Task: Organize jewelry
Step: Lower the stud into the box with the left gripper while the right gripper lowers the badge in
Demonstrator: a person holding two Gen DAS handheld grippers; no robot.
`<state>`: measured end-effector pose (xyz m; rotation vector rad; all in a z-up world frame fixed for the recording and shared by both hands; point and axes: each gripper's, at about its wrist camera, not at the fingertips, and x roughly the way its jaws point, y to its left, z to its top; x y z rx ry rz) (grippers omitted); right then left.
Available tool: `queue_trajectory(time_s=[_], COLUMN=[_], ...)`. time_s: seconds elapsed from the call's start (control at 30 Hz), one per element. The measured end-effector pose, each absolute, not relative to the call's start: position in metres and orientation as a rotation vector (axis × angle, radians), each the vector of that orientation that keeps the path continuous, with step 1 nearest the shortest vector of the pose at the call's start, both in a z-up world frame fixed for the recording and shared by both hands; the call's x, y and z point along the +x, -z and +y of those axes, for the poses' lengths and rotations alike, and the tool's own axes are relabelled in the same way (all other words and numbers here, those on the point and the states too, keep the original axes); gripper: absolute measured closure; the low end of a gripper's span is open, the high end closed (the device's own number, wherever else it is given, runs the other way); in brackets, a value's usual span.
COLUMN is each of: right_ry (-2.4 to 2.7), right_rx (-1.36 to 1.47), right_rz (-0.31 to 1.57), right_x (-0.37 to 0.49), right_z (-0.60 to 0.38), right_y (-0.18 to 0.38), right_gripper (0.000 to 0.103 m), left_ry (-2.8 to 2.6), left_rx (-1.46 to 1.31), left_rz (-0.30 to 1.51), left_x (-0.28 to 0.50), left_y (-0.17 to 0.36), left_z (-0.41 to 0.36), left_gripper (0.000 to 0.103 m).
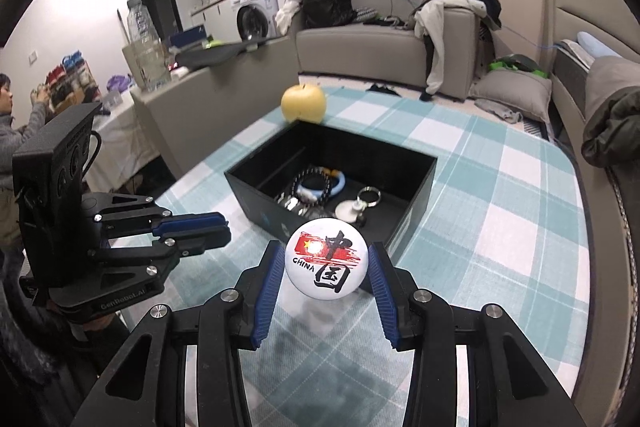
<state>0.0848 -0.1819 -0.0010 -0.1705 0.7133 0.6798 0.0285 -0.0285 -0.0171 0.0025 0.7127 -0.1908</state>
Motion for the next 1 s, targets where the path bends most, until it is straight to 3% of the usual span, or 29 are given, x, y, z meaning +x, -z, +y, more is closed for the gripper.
queue_trajectory(time_s=[0.3,1.0], right_ry=[-0.656,-0.592], right_rx=[-0.122,0.023], right_rz=[0.652,0.58], right_x=[0.087,0.122], right_z=[-0.18,-0.178], right_y=[-0.013,-0.03], right_gripper=[0.061,0.061], left_ry=[0.18,0.094], left_rx=[-0.057,-0.035], left_rz=[0.528,0.453], left_x=[0.02,0.068], left_y=[-0.009,-0.043], left_z=[-0.017,-0.015], left_gripper=[0.098,0.098])
